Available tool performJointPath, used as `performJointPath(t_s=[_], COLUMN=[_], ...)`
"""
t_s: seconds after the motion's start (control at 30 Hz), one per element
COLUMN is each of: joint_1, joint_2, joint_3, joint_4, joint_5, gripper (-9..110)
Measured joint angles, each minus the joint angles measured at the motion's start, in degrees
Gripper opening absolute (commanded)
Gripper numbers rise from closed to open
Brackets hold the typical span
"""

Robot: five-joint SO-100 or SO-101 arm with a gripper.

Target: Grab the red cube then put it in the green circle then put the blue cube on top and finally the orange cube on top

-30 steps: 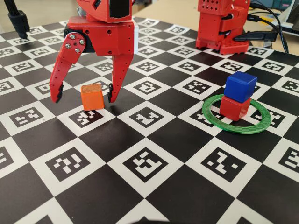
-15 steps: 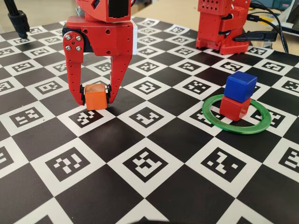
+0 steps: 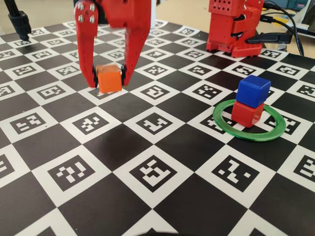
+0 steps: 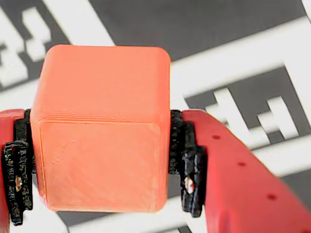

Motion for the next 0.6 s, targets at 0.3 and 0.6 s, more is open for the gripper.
performJointPath(t_s=[0.3,0.6], joint_1=[-2.2,-5.1], joint_2=[10.3,22.5], joint_3=[2.0,12.5], joint_4=[8.9,9.1], joint_5=[2.3,4.0], gripper=[6,7])
